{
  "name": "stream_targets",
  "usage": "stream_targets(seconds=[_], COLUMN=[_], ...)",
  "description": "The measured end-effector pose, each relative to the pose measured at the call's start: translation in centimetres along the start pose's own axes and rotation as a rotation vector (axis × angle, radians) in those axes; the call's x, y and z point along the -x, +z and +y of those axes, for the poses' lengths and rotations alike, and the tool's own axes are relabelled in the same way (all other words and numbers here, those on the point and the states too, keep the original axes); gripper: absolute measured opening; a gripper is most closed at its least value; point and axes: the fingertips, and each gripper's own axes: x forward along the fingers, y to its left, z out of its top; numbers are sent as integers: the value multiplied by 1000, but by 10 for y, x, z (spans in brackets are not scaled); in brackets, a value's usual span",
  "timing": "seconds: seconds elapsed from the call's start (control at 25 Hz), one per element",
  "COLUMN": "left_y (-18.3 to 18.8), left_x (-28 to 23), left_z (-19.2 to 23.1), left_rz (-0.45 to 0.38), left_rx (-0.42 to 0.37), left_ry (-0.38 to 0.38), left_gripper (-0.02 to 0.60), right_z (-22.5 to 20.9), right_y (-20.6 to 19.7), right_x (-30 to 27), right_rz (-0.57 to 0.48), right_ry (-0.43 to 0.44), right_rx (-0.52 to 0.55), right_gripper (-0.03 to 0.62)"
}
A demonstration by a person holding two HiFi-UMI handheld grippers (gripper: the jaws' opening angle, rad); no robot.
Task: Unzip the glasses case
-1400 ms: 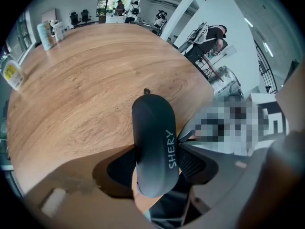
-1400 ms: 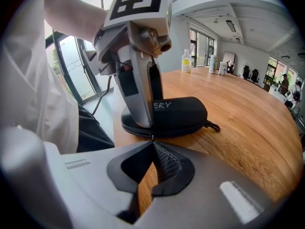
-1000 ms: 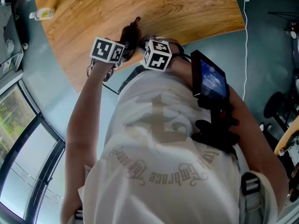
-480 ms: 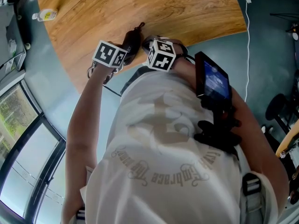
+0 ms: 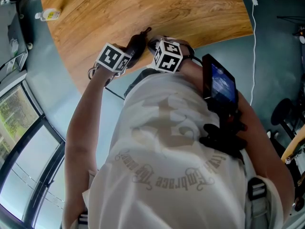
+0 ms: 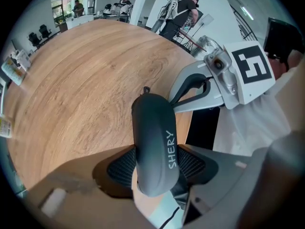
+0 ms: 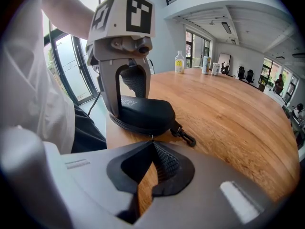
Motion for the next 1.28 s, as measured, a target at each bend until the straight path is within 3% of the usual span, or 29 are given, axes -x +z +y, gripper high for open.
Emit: stream_targets(seconds=[0.28, 0.72, 1.08, 1.28], left_y=[-3, -7, -11, -16], left_x=[-2, -3, -13, -12], left_z=[-7, -12, -5, -4], left_rz=[34, 103, 199, 210], left_rx=[-62, -226, -400, -436], left_ry=[7, 33, 68, 73], left_gripper=[289, 288, 290, 293], right_z=[-5, -14, -26, -26], right_y=[-4, -3, -3, 4], right_x=[4, 8, 7, 2], right_rz=[10, 34, 82, 93], right_ry=[-12, -11, 31, 27], right_rx=[16, 110, 248, 306], right_gripper=[7, 7, 8, 8])
